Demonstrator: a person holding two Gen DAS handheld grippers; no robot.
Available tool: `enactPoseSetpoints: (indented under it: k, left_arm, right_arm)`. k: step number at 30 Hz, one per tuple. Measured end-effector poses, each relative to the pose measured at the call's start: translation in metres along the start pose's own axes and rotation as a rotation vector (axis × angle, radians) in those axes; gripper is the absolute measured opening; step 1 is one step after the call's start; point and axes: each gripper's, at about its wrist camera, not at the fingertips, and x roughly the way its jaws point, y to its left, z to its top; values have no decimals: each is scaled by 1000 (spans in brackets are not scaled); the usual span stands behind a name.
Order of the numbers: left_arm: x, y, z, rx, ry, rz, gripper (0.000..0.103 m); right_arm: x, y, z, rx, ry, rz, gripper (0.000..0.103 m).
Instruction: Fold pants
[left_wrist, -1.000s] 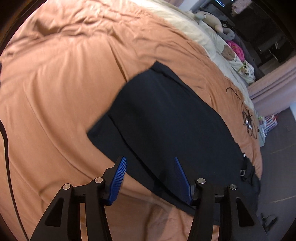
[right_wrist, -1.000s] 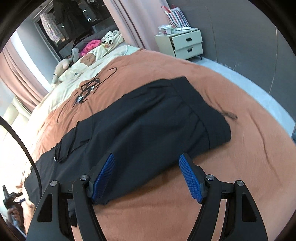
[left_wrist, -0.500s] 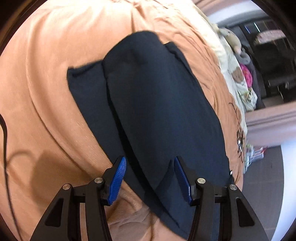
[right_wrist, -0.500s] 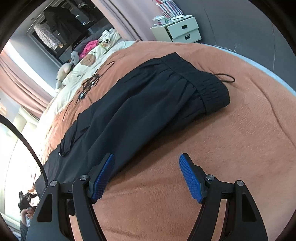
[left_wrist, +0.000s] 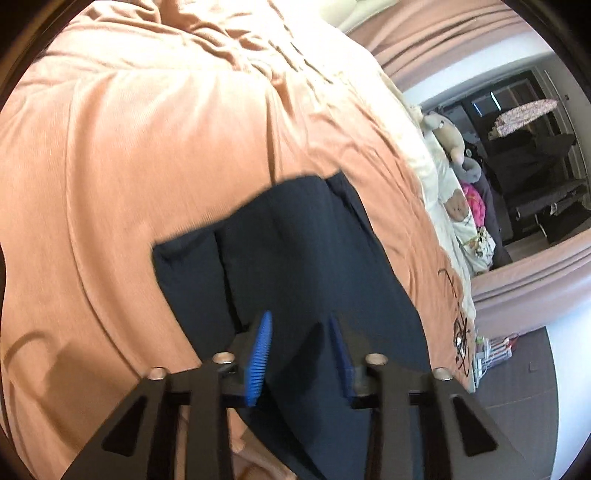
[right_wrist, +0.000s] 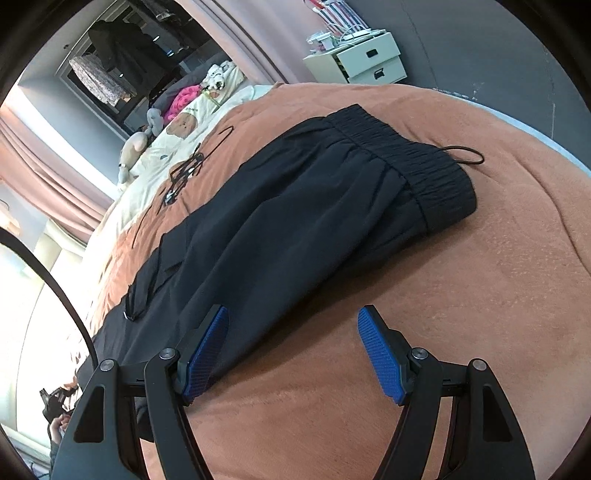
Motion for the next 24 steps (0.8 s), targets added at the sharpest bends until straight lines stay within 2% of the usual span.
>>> enactPoseSetpoints:
  k: [1,2,3,5,12,15,20,24]
  left_arm:
    - [0,3,3,-4,-5,-4,28]
    - [-2,5,5,-6,-8,0,21]
    - [-2,7,5,-7,-3,3,19]
    - [-2,10,1,-22,21,28,19]
    - [11,15,-22,-31,149,34,21]
    - [16,12,-25,-13,150,47,27]
    - [21,9,-22,-17,104,39,46]
    - [28,8,-20,-16,87,41,46]
  right_arm:
    - [3,1,-1,3,3,5,72]
    - [5,1,-2,6,8,8,72]
    - [8,2,-2,7,17,7,72]
    - [11,2,0,10,22,-1,72]
    - [15,4,2,11,17,11,72]
    - [16,5,0,18,13,19,72]
    - [15,5,-1,7,10,6,72]
    - [16,2,-1,21,6,6,72]
